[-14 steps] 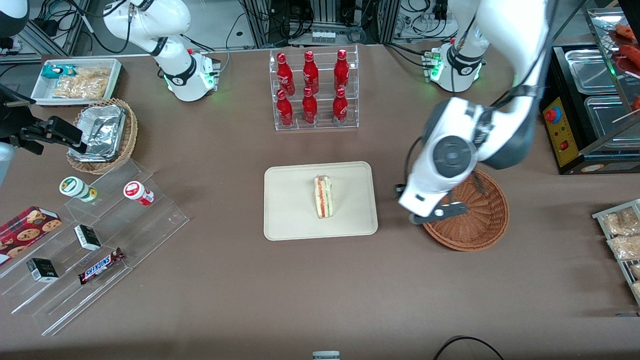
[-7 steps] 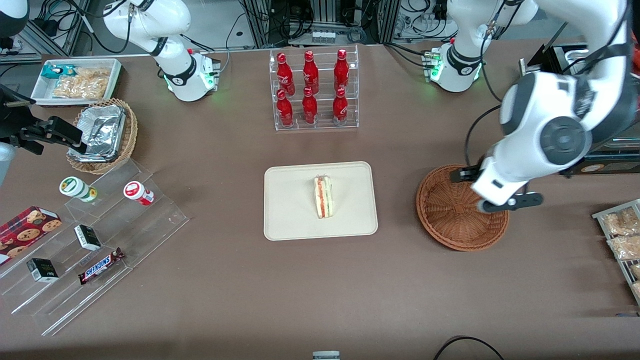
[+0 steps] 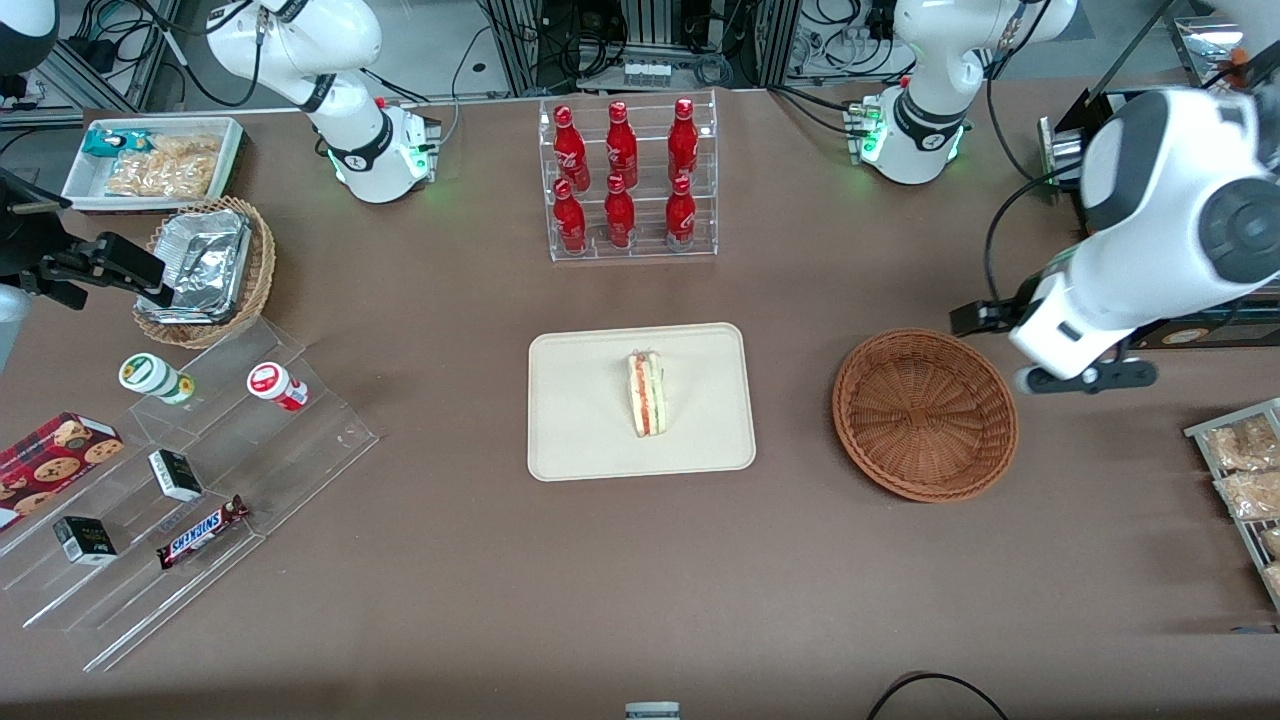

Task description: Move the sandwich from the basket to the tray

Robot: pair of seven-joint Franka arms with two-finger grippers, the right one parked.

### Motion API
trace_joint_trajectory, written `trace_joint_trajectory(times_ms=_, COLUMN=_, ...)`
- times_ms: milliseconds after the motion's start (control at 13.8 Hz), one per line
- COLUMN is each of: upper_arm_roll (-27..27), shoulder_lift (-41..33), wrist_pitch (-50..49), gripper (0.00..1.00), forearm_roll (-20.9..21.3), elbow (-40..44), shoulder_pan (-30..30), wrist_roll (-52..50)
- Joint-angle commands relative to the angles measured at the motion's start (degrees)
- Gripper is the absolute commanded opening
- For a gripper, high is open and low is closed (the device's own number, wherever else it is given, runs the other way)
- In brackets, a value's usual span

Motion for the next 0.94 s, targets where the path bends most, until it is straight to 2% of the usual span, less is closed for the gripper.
trace_joint_trajectory(times_ms=0, upper_arm_roll=0.44, shoulder_lift=-3.77, wrist_pitch=-0.99, gripper=1.0, forearm_roll=0.41, elbow=-1.07, shoulder_pan=1.23, wrist_roll=2.63)
trace_joint_trajectory(times_ms=145, upper_arm_roll=1.5, shoulder_lift=-4.74, wrist_pitch=-0.72, gripper=1.0, forearm_roll=0.85, elbow=-0.72, shoulder_pan=1.14, wrist_roll=2.81)
trace_joint_trajectory(times_ms=290, upper_arm_roll=2.64, shoulder_lift=-4.83, wrist_pitch=-0.38, gripper=1.0, forearm_roll=4.36, elbow=0.07, shoulder_pan=0.79, wrist_roll=4.12)
trace_joint_trajectory(times_ms=508, upper_arm_roll=5.19, shoulder_lift=-4.83, wrist_pitch=-0.46, gripper=1.0, forearm_roll=3.24, elbow=0.78, shoulder_pan=0.35, wrist_roll=7.19)
trace_joint_trajectory(times_ms=653, upper_arm_roll=6.95, shoulder_lift=-4.83, wrist_pitch=-0.46, gripper=1.0, forearm_roll=0.25, elbow=0.87, shoulder_pan=-0.18, wrist_roll=7.9)
trace_joint_trajectory(times_ms=871, upper_arm_roll=7.13, shoulder_lift=-4.92, wrist_pitch=-0.64, gripper=1.0, forearm_roll=-0.02, elbow=1.57, shoulder_pan=-0.27, wrist_roll=7.91)
